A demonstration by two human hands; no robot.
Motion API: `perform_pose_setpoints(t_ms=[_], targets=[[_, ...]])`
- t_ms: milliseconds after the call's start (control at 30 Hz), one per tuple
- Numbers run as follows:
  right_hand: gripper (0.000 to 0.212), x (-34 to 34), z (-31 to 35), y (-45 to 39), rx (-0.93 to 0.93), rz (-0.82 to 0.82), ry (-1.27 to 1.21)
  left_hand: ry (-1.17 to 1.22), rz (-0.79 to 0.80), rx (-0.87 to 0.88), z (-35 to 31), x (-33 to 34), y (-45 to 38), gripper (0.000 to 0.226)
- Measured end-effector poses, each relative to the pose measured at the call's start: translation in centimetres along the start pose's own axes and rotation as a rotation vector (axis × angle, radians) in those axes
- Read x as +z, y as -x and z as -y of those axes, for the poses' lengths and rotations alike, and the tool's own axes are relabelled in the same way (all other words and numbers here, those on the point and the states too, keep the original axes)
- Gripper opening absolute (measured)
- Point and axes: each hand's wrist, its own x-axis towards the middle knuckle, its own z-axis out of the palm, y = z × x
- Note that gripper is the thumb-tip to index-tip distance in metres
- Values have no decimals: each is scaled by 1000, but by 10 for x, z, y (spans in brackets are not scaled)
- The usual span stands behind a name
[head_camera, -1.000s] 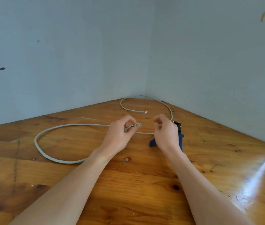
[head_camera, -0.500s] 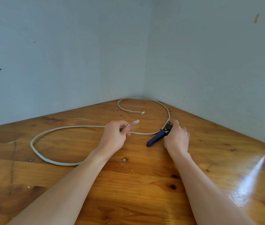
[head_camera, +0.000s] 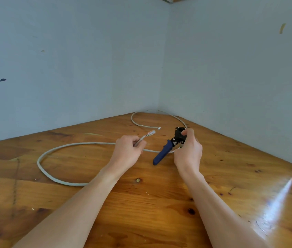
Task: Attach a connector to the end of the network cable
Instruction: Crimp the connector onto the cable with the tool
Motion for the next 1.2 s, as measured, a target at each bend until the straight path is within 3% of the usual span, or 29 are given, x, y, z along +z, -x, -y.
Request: perform_pose_setpoints(t_ms=[300,567,667,767,833,900,1000,1133,1200], targets=[[64,21,27,27,-142,46,-218,82,22,-43,-3,6,-1,31],[63,18,27,25,22,85,-458,25,-82,65,-1,6,1,22],[61,13,26,17,251,229,-657,15,-102,98,-1,1,0,23],[41,10,21,12,605,553,-1119,-14,-97,123,-1,-2,-1,21],[35,7,17,14,676,787,-1226,-6,-84,137,0,-2,-1,18],[37,8,14,16,647,919,-1248,8,-75,155,0,-2,-1,17],[42,12,14,17,594,967,-1283,4,-59,184,0,-3,-3,16],[53,13,11,12,563,923,-1353,68,-70,147,-4,-9,-8,25],[57,13,9,9,562,888,-1361,39,-81,209,-6,-12,-9,27]])
